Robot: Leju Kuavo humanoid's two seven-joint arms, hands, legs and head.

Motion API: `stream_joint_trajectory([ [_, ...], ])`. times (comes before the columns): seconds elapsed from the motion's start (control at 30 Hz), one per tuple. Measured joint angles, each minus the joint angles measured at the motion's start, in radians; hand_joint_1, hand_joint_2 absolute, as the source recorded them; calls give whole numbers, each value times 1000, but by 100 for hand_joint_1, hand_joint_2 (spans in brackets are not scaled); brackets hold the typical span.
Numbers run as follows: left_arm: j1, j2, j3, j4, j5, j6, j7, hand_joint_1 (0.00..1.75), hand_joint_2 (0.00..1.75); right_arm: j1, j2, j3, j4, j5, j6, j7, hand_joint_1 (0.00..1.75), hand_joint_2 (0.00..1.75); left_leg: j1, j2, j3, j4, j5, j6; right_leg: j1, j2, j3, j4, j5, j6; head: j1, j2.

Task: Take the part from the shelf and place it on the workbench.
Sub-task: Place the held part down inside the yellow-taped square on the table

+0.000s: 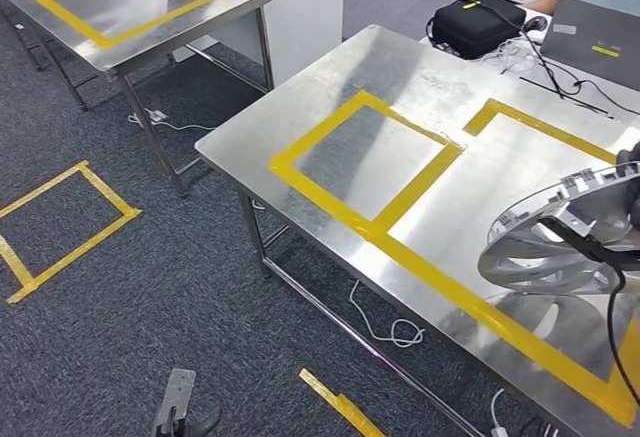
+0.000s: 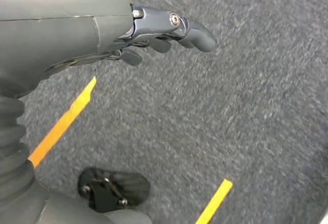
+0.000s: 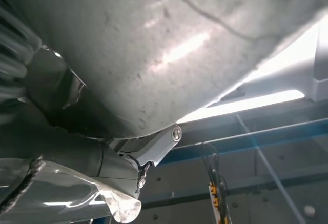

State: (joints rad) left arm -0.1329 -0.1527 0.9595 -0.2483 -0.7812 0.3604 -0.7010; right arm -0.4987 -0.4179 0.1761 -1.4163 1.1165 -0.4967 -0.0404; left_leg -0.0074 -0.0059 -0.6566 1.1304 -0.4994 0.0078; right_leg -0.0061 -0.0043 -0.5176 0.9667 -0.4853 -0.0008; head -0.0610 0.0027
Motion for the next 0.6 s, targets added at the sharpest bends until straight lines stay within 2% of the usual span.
stream_joint_trajectory([
  [0.07,7,2,-10,-3,16,-9,0,0,175,11,19,2,11,4,-16,0,175,175,6,0,-42,127,-69,-7,0,0,-5,0,1,0,0,0],
  [0.1,12,3,-17,-6,25,-10,0,0,175,17,27,1,14,4,-21,0,175,175,10,0,-46,158,-83,-10,-1,1,-6,0,1,1,0,0],
  [0.13,17,4,-23,-11,35,-11,0,0,175,23,32,1,15,6,-25,0,175,175,15,0,-31,152,-81,-12,-2,1,-5,0,1,4,0,0],
  [0.17,21,5,-30,-17,43,-11,0,0,175,29,36,0,15,7,-28,0,175,175,22,0,4,108,-65,-16,-4,2,-3,0,1,8,0,0],
  [0.2,23,6,-36,-23,49,-11,0,0,175,33,38,-1,15,8,-29,-1,175,175,32,0,52,42,-46,-23,-6,2,-1,3,1,15,0,0],
  [0.23,22,3,-42,-27,53,-12,0,0,175,36,38,-3,15,10,-31,-1,175,175,41,2,97,-25,-33,-31,-5,4,-2,8,-3,25,-1,0],
  [0.27,21,1,-48,-32,55,-12,0,0,175,38,36,-6,14,12,-31,-1,175,175,47,2,129,-74,-25,-34,-5,6,-3,13,-8,34,1,0],
  [0.3,19,-2,-54,-35,56,-13,-1,0,175,43,35,-9,13,14,-32,-1,175,175,50,2,146,-99,-22,-31,-4,8,-3,14,-13,43,4,0],
  [0.4,24,-5,-66,-44,70,-13,-1,0,175,68,33,-16,13,16,-32,-1,175,175,45,4,150,-105,-16,-2,-8,12,8,8,-19,62,12,0],
  [0.43,26,-4,-72,-48,83,-12,-1,0,175,75,33,-17,14,17,-32,-1,175,175,43,7,151,-106,-13,6,-10,11,5,22,-32,65,13,0],
  [0.47,28,-2,-81,-53,101,-10,-1,0,175,79,32,-21,14,18,-32,0,175,175,40,10,149,-107,-10,13,-12,8,-8,55,-59,68,14,0],
  [0.53,33,1,-103,-63,136,-7,-1,0,175,84,32,-30,15,18,-31,2,175,175,29,15,142,-107,-6,22,-11,3,-64,181,-136,66,15,0],
  [0.57,36,3,-114,-66,150,-5,-1,0,175,85,32,-35,16,18,-31,3,175,175,23,16,139,-107,-6,26,-7,3,-94,246,-165,61,15,0],
  [0.6,41,4,-123,-67,161,-3,-1,0,175,86,32,-41,18,17,-30,4,175,175,18,17,138,-107,-6,30,-1,3,-113,288,-176,54,14,0],
])
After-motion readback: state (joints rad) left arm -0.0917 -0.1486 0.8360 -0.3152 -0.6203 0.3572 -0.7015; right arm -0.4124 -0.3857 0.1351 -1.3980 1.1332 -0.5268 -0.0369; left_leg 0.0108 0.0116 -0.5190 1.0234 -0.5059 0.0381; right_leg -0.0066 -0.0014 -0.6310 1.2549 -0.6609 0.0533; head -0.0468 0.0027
